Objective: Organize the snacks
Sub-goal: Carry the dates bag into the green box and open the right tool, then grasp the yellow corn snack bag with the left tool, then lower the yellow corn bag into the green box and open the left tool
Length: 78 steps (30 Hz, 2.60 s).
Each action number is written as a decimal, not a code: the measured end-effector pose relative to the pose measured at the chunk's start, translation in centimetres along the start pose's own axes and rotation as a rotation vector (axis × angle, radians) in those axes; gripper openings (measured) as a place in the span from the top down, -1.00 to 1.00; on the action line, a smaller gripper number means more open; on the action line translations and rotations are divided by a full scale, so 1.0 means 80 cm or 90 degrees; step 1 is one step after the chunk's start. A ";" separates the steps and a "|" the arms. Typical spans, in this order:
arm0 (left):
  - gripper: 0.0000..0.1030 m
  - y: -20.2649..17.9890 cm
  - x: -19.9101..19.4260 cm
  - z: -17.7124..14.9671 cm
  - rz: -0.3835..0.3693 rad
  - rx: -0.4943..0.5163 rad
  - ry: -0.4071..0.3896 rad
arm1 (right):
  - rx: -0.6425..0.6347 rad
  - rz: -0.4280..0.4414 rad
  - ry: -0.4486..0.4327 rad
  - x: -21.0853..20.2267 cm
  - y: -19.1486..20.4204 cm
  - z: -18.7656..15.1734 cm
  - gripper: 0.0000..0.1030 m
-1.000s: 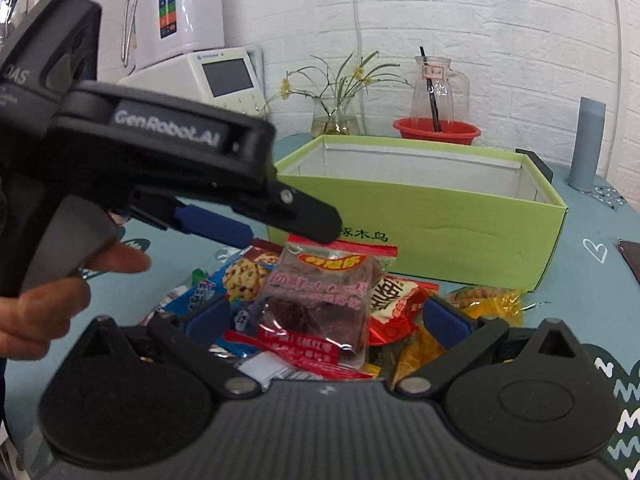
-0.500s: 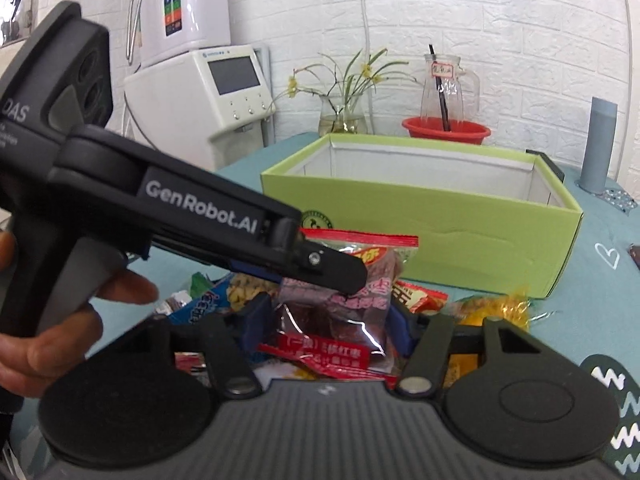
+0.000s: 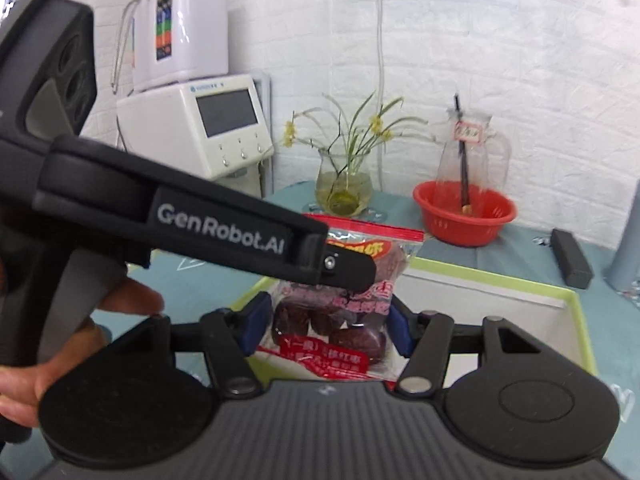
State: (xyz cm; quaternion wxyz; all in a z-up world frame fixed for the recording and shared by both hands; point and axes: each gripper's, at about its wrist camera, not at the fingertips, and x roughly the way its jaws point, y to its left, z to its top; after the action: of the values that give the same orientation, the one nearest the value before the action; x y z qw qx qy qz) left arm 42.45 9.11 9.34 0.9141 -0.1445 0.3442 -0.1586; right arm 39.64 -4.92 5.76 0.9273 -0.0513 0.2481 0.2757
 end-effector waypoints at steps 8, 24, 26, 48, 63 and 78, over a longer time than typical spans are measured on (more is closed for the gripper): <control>-0.51 0.047 -0.001 -0.004 0.004 -0.017 -0.041 | 0.016 0.003 -0.012 0.012 -0.022 -0.002 -0.79; -0.73 -0.075 -0.090 -0.149 -0.060 0.020 -0.038 | 0.158 -0.132 -0.080 -0.242 -0.041 -0.173 -0.94; -0.68 -0.079 -0.085 -0.168 -0.074 -0.020 -0.018 | 0.180 -0.130 -0.077 -0.256 -0.037 -0.194 -0.94; 0.08 -0.151 -0.018 -0.201 -0.120 0.013 0.150 | 0.115 -0.130 -0.022 -0.207 -0.004 -0.228 -0.35; 0.74 -0.175 -0.045 -0.133 -0.170 0.037 0.070 | 0.061 -0.142 -0.094 -0.218 -0.020 -0.165 0.09; 0.67 -0.101 0.114 0.011 -0.065 -0.034 0.060 | 0.057 -0.087 -0.010 -0.025 -0.125 -0.038 0.05</control>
State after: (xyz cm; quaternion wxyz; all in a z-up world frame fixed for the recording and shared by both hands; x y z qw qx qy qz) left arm 48.01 -1.68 7.66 0.8835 -0.1784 0.3830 -0.2022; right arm 42.21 -15.00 3.66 0.9473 -0.0244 0.2485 0.2008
